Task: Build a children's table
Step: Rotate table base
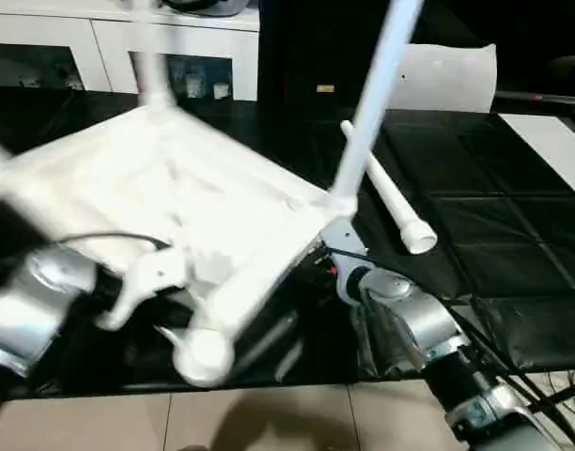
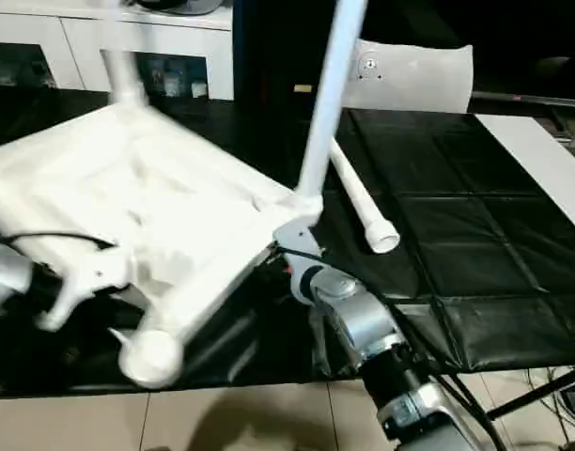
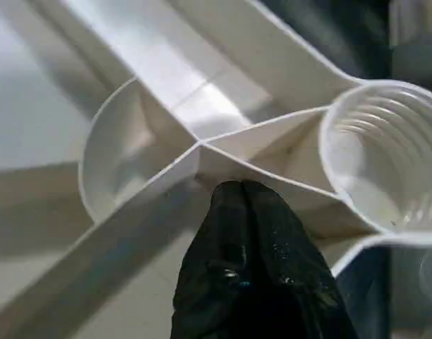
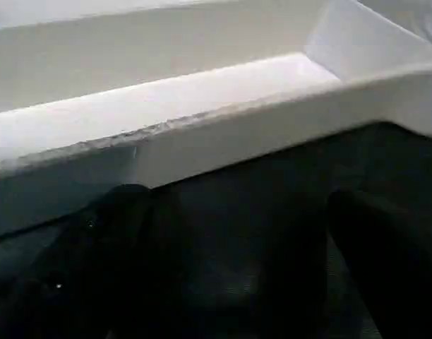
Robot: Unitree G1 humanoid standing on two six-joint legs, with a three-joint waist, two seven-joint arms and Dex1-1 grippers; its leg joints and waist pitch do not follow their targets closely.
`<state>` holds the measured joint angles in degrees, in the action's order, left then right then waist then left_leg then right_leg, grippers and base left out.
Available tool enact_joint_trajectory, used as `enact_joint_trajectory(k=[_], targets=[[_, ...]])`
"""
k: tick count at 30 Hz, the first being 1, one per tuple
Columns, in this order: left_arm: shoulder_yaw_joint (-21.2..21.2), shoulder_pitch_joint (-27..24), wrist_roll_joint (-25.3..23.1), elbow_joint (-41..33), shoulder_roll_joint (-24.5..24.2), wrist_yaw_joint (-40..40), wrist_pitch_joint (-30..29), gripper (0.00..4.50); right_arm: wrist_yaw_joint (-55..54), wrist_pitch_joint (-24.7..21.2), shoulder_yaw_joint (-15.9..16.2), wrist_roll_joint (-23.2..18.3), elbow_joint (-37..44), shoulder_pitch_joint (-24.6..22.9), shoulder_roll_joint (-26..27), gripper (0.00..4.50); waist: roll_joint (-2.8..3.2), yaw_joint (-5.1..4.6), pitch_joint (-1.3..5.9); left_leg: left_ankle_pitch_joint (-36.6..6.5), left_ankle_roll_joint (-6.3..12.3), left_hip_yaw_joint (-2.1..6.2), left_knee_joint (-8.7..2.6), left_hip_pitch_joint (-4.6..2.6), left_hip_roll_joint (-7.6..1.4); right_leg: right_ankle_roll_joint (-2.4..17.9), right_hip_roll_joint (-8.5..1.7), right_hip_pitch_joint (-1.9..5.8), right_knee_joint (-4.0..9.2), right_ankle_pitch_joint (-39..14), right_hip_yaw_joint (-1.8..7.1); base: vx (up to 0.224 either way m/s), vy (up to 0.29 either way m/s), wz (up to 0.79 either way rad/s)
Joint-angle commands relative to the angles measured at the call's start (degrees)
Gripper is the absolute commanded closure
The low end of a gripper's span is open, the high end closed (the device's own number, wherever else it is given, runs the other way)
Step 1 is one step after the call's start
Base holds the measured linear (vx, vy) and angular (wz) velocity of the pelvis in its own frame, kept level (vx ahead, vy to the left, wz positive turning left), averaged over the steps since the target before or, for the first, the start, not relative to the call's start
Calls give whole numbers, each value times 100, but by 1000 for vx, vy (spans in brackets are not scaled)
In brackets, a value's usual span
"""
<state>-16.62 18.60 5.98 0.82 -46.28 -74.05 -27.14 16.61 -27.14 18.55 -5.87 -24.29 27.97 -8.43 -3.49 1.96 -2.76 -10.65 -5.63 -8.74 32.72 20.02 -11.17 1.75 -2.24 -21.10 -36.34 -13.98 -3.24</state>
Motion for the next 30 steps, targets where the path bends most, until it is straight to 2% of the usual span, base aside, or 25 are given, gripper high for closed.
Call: enact_joint_trajectory(k=[1,5,8,9,10,14,15,18,19,21,23,25,28,30], targets=[[-92,136,329,-333,373,93,-15,446,57,258,57,-35,-26,270,229,0,140,36,307,-479,-226,-5,-329,-27,-190,1169,-508,288,334,454,346,0,0,0],[-99,347,421,-299,742,313,-169,446,87,465,-17,35,-355,485,340,0,146,27,323,-408,-208,-4,-311,-14,-181,1154,-509,300,325,559,350,0,0,0],[-136,478,455,-303,996,401,-271,446,93,615,-72,83,-605,645,430,0,142,39,346,-161,-144,-5,-282,0,-161,1186,-486,314,291,984,348,0,0,0],[-141,511,441,-296,1095,430,-307,446,99,682,-103,109,-703,701,471,0,128,24,346,-133,-132,-5,-281,19,-156,1189,-488,324,284,1039,349,0,0,0],[-162,607,338,-162,1276,574,-286,446,99,770,-137,134,-842,789,535,0,153,34,364,-82,-107,-3,-265,16,-152,1203,-488,331,274,1122,349,0,0,0],[-182,761,166,165,1523,828,-202,446,102,941,-237,166,-1060,915,634,0,140,22,382,74,-46,3,-248,49,-144,1223,-475,354,246,1453,345,0,0,0],[-158,827,110,314,1638,981,-130,446,93,1010,-278,171,-1146,960,658,0,156,17,388,52,-21,2,-238,42,-143,1237,-472,349,244,1483,346,0,0,0],[-82,989,-28,662,1894,1406,18,446,65,1170,-355,182,-1342,1065,694,0,152,36,372,-84,13,-7,-238,35,-157,1276,-479,336,263,1332,347,0,0,0],[51,1090,-200,939,2051,1880,228,446,-51,1345,-519,185,-1377,1119,672,0,171,40,364,-137,-2,-2,-239,34,-161,1264,-485,328,264,1222,344,0,0,0],[146,1125,-276,1067,2127,2123,356,446,-130,1448,-651,189,-1362,1135,651,0,156,34,363,-236,-14,-14,-233,21,-164,1262,-482,321,283,1115,351,0,0,0],[362,1095,-269,1110,2205,2432,515,446,-275,1512,-882,114,-1105,1047,578,0,161,51,373,-207,14,-4,-228,33,-179,1257,-498,328,267,1132,352,0,0,0],[624,984,-142,999,2260,2632,572,446,-262,1482,-1065,1,-695,850,482,0,142,55,365,-174,55,-7,-229,31,-186,1239,-492,328,266,1177,351,0,0,0],[1027,742,55,736,2366,2892,636,428,-177,1463,-1182,-31,20,454,295,0,145,95,357,-122,98,-7,-224,22,-201,1138,-487,319,260,1275,351,0,0,0],[1262,568,204,516,2457,3064,551,428,-158,1470,-1233,-26,456,203,197,0,158,127,345,-225,80,-19,-224,10,-193,1096,-475,292,277,1122,350,0,0,0]])
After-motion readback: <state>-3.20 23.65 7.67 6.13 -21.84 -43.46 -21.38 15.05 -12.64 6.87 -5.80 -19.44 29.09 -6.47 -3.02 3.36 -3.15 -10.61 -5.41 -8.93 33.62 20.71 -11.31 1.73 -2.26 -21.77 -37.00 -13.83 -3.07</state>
